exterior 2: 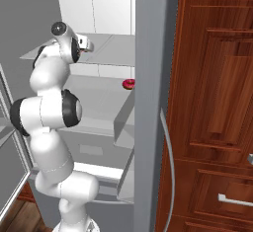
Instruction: Pick the cheese from the fridge and the cheese grater from the cabinet and place them next to the salad bowl.
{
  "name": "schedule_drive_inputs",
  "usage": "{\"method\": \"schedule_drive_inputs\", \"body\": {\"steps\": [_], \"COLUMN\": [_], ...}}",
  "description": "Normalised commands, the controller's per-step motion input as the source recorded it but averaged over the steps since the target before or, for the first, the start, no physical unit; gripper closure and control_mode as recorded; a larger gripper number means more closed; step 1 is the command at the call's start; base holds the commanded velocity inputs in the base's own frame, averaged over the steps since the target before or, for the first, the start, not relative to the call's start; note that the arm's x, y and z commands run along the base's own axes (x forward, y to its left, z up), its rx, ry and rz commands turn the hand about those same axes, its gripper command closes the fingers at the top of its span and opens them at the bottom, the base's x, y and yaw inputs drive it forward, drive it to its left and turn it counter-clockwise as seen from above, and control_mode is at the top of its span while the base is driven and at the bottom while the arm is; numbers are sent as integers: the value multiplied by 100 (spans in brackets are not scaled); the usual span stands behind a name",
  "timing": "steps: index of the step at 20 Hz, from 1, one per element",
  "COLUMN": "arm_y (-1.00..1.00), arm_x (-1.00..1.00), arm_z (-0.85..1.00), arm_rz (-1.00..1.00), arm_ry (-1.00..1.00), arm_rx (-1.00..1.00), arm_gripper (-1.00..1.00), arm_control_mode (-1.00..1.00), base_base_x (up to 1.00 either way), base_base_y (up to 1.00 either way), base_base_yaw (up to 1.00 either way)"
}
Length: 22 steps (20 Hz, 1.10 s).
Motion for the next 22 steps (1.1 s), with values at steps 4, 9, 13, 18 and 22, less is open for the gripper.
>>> {"method": "schedule_drive_inputs", "body": {"steps": [4, 9, 13, 18, 22], "arm_y": [8, 8, 2, 0, 0], "arm_x": [21, 14, 13, 1, 0], "arm_z": [0, 0, 0, -3, 0], "arm_rz": [-1, -1, 0, 0, 0], "arm_ry": [0, 0, 0, -6, -5], "arm_rx": [0, 0, 0, 0, 0], "arm_gripper": [-100, -100, 100, 100, 100], "arm_control_mode": [-100, -100, -100, -100, -100], "base_base_x": [0, 0, 0, 0, 0], "base_base_y": [0, 0, 0, 0, 0], "base_base_yaw": [0, 0, 0, 0, 0]}}
